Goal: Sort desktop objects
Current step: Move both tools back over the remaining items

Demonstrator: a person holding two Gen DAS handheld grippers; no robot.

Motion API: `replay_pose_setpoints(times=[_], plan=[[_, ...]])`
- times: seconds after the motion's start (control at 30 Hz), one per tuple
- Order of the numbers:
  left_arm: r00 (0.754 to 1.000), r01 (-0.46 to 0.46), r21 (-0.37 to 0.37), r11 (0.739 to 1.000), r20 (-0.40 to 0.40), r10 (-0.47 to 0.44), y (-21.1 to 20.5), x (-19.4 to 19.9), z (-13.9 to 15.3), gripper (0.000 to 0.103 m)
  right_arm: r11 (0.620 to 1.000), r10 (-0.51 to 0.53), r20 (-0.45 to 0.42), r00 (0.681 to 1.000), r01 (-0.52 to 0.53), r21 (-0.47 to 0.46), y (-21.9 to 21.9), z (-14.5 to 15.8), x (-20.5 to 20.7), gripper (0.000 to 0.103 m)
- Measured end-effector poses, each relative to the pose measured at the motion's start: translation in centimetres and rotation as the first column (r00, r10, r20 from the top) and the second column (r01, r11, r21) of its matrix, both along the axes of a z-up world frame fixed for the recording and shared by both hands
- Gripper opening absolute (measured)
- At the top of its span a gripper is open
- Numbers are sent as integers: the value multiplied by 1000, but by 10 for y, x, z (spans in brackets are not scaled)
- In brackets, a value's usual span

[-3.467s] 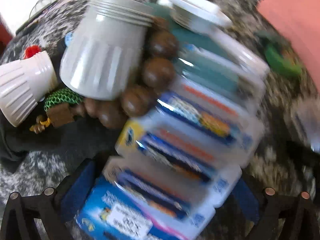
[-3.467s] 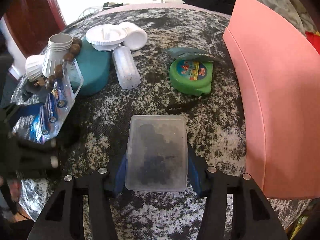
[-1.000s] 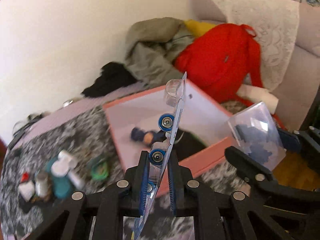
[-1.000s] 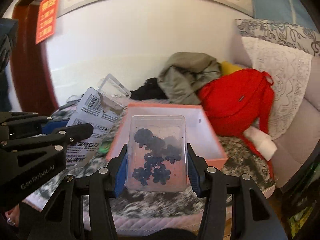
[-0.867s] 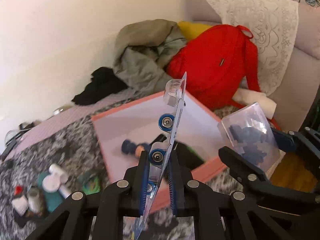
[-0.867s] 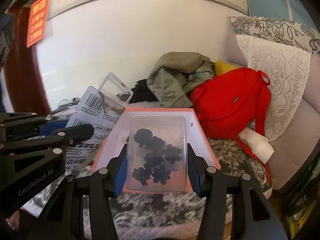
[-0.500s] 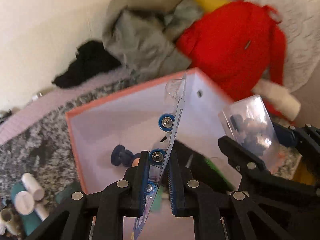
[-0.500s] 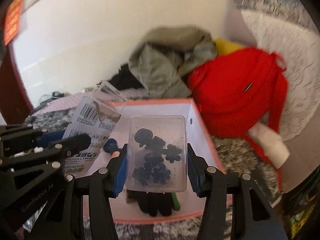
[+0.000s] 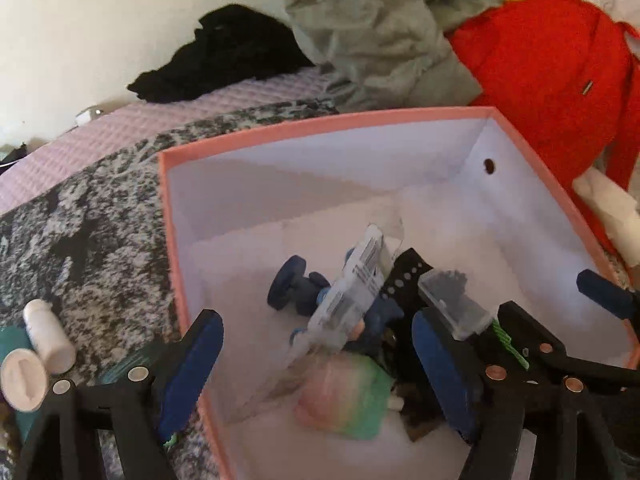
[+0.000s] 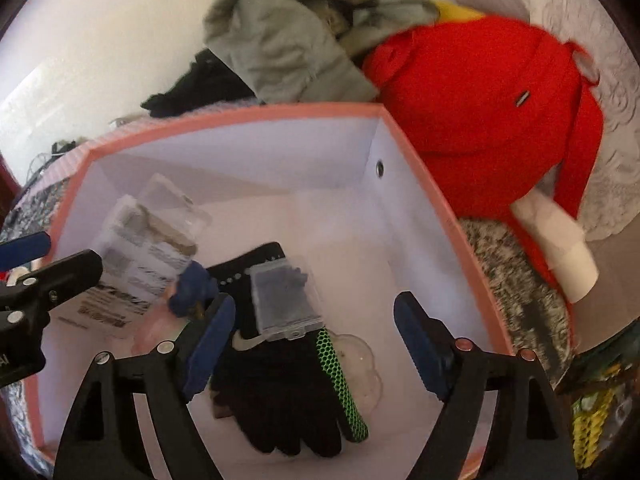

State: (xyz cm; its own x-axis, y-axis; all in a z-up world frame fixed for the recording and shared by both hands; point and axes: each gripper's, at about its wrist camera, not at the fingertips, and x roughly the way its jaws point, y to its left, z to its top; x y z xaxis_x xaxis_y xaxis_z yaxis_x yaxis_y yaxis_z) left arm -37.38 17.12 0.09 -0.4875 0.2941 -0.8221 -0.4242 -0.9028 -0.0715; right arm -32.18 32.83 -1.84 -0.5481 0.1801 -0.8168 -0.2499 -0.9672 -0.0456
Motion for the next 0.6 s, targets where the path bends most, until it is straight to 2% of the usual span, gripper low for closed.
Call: replay_pose_setpoints(times=[0.2, 0.33, 0.5, 0.6], plan=[[997, -39, 22, 999, -69, 40, -45, 42, 42, 82, 998, 57, -104, 993, -53, 45, -40, 56, 45, 91], [989, -92, 44, 995, -111, 96, -88, 73, 66, 85, 989, 130, -174, 976, -117, 88, -86, 90, 83, 94], [973, -181, 53, 982, -138, 187, -157, 113, 79, 86, 967, 249, -219, 943, -230, 109, -156, 111, 114, 96], [958, -247, 41, 968, -140, 250, -206, 133, 74, 89, 947, 317, -232, 920, -298, 117, -197, 110, 126, 100]])
